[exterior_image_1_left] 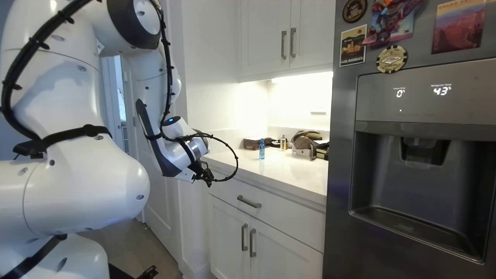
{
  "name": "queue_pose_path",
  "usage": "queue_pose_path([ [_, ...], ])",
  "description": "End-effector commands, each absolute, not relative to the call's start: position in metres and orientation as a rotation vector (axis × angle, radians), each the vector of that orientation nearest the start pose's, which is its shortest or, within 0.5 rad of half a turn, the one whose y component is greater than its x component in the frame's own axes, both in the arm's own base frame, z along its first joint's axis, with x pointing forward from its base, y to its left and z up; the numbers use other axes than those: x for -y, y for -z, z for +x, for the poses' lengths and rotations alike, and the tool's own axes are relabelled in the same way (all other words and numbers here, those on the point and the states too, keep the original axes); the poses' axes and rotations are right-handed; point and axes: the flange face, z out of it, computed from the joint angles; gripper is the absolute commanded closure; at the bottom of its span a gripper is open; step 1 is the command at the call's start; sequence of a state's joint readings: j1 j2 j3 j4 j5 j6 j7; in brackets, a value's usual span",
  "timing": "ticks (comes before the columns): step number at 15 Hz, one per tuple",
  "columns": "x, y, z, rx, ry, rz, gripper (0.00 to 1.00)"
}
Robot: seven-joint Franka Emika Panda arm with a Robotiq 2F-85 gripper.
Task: Push the drawer closed
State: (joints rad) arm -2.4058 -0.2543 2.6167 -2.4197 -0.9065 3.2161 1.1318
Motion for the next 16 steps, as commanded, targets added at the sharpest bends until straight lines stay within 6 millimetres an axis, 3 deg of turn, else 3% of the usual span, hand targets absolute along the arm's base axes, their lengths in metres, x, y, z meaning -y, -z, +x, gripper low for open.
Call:
queue_pose_path([
  [1, -0.169, -0.289, 0.428, -0.009, 0.699, -3.009, 0.00],
  [3, -0.169, -0.316, 0.428, -0.047, 0.628, -2.999, 0.00],
  [4, -0.167, -0.346, 0.432, -0.063, 0.658, -3.019, 0.00],
  [8, -0.161, -0.432, 0.438, -0.111, 0.630, -3.035, 0.00],
  [11, -0.153, -0.475, 0.436, -0.184, 0.644, -3.038, 0.00],
  [12, -0.157, -0.455, 0.442, -0.146, 0.640, -3.044, 0.00],
  [14, -0.153, -0.474, 0.439, -0.160, 0.644, -3.028, 0.00],
  [16, -0.150, -0.476, 0.438, -0.166, 0.642, -3.021, 0.00],
])
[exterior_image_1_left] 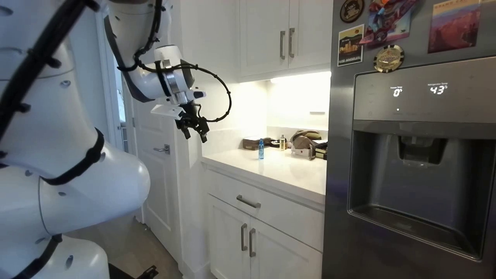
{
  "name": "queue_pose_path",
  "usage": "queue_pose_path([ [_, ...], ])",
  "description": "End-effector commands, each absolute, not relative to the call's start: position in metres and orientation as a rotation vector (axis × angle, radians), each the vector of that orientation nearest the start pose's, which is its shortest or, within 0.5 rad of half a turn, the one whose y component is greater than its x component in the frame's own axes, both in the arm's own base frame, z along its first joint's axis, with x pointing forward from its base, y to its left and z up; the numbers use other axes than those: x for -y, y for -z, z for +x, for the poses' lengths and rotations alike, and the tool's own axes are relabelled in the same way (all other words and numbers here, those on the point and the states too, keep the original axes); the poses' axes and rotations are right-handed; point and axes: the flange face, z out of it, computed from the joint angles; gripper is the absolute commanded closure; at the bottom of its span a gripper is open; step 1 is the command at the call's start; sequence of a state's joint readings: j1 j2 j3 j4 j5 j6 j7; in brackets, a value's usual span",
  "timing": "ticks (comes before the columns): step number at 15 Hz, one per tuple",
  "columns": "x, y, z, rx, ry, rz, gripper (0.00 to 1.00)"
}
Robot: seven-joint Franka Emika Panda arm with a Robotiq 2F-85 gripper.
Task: Push the drawer closed
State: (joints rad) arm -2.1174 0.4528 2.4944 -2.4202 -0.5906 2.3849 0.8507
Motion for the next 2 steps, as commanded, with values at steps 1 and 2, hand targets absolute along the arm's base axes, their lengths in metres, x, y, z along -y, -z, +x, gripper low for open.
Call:
queue_pose_path([
  [1, -0.1499, -0.4753, 0.4379, -0.167, 0.639, -3.022, 0.00],
  [2, -0.1506, -0.4747, 0.4377, -0.165, 0.638, -3.023, 0.00],
])
